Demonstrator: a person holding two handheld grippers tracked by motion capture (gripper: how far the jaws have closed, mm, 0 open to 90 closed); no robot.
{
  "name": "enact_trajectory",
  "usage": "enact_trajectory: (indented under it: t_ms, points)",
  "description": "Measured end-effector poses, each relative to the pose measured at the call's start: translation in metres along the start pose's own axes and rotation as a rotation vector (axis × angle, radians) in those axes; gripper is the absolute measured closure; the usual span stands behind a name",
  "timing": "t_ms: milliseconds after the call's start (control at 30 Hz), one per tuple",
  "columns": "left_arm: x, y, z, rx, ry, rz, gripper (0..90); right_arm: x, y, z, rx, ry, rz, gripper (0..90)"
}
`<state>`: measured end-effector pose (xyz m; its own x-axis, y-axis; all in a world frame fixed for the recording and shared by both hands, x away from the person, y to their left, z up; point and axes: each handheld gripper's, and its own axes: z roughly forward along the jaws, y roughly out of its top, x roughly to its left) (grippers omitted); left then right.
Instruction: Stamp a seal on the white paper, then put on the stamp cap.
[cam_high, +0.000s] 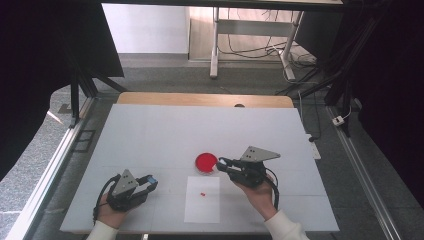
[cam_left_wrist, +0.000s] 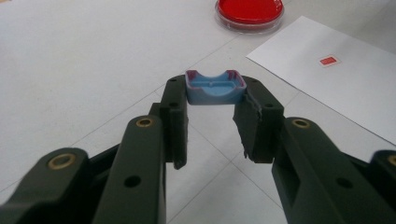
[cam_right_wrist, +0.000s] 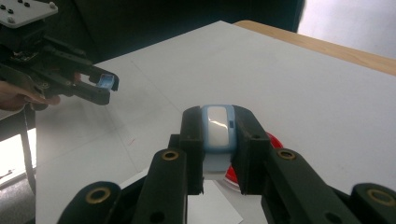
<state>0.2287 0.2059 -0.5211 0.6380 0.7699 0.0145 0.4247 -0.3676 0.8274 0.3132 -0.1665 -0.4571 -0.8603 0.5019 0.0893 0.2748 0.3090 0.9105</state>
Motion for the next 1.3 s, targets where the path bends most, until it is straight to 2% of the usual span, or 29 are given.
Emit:
enact_trajectory:
  t_ms: [300, 667, 1300]
  points:
    - [0.0, 0.0, 0.0, -0.002, 0.001, -0.001, 65.0, -0.002, 0.003, -0.004, -0.016, -0.006, 0.004, 75.5]
    - [0.0, 0.001, 0.0, -0.005, 0.0, -0.001, 65.0, 0.001, 0.003, -0.003, -0.014, 0.01, -0.006, 75.5]
    - [-0.01, 0.012, 0.011, -0.006, -0.018, 0.033, 65.0, 0.004, 0.003, 0.0, -0.013, 0.014, -0.007, 75.3]
